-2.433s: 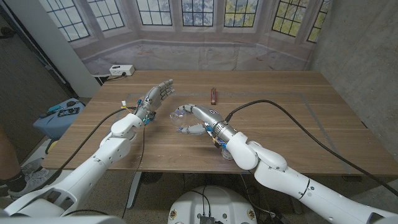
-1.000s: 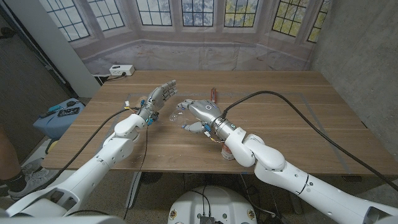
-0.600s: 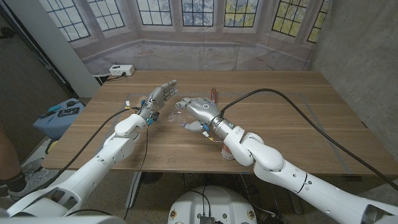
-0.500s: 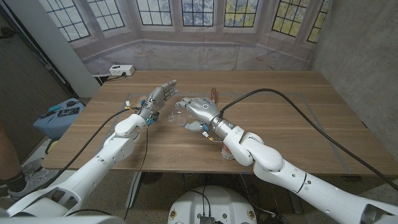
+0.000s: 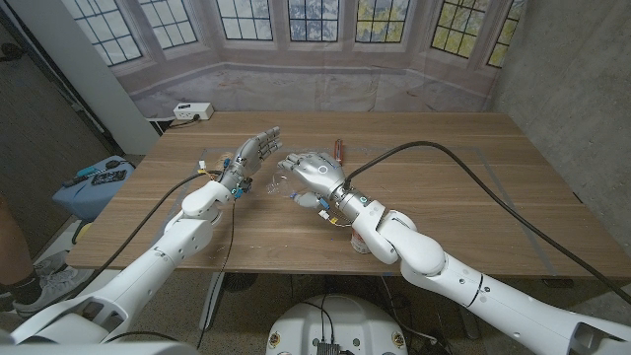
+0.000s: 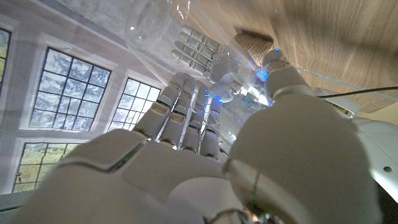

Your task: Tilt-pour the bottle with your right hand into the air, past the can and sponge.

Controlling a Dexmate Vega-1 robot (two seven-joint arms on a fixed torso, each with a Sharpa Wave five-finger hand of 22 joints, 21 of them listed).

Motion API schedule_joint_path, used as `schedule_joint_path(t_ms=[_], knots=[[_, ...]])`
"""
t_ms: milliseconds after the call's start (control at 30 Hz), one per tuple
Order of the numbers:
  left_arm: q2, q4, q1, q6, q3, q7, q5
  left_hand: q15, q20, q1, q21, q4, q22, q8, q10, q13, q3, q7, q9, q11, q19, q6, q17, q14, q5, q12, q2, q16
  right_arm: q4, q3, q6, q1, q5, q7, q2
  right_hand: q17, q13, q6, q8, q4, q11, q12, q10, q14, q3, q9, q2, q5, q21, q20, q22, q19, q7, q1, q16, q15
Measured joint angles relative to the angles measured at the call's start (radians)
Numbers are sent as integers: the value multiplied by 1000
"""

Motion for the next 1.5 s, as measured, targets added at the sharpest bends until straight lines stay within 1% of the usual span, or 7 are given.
schedule_joint_path(t_ms=[400, 667, 700, 733, 1067, 1133, 1500], knots=[[-5, 12, -3, -3, 0, -9, -5, 0, 0, 0, -5, 0, 0, 0, 0, 0, 0, 0, 0, 0, 0, 0, 0, 0, 0, 0, 0, 0, 9, -15, -15, 11, -99, -7, -1, 5, 1, -6, 4, 0, -5, 0, -5, 0, 0, 0, 0, 0, 0, 3, 0, 4, -5, 0, -4, 0], [-8, 23, -8, -3, 2, -17, -7, 0, 0, 0, -9, 0, 0, 0, 0, 0, 0, 0, 0, 0, 0, 0, 0, 0, 0, 0, 0, 0, 20, -21, -15, 26, -156, -26, -9, 7, 1, -7, 4, -7, -5, -4, -5, 5, 7, 0, -2, 0, 0, 3, 0, 4, -4, -1, -8, 5], [-9, 25, -10, -3, 2, -19, -7, 0, 0, 0, -9, 0, 0, 0, 0, 0, 0, 0, 0, 0, 0, 0, 0, 0, 0, 0, 0, 0, 21, -21, -15, 28, -167, -30, -10, 9, 1, -7, 4, 6, -5, -4, -5, 5, 26, 0, -2, 0, 0, 4, 0, 3, -4, -1, -8, 5], [-9, 26, -11, -3, 2, -20, -7, 0, 0, 0, -9, 0, 0, 0, 0, 0, 0, 0, 0, 0, 0, 0, 0, 0, 0, 0, 0, 0, 22, -22, -15, 29, -168, -30, -10, 9, 1, -7, 4, 10, -5, -4, -5, 5, 29, 0, -7, -3, 0, 3, 0, 3, -3, -6, -7, 5], [-12, 41, -19, -4, 3, -32, -9, 0, 0, 5, -9, 0, 0, 0, 0, 0, 0, 0, 0, 0, 0, 0, 0, 0, 0, 0, -5, 0, 48, -34, -23, 45, -244, -58, -13, 13, 1, -9, 4, 6, -5, -6, -5, 10, 33, 0, -7, -3, 0, 0, 0, 7, -2, -6, -11, 0], [-13, 42, -19, -5, 3, -34, -9, 0, 0, 5, -9, 0, 0, 0, 0, 0, 0, 0, 0, 0, 0, 0, 0, 0, 0, 0, -5, 0, 54, -37, -23, 48, -244, -58, -12, 14, 0, -9, 4, 11, -5, -4, -5, 10, 39, 0, -11, -3, 0, 0, 0, 7, -2, -2, -14, 0], [-15, 51, -26, -7, 5, -42, -10, 0, -4, 5, -9, 0, 0, 0, 0, 0, 0, 0, 0, 0, 4, 0, 0, 0, 0, 0, -5, 0, 105, -53, -54, 58, -301, -122, -6, 19, -1, -14, 4, 11, -11, -2, -10, 14, 39, 0, -13, -3, 0, 3, 0, 11, -7, 1, -15, 4]])
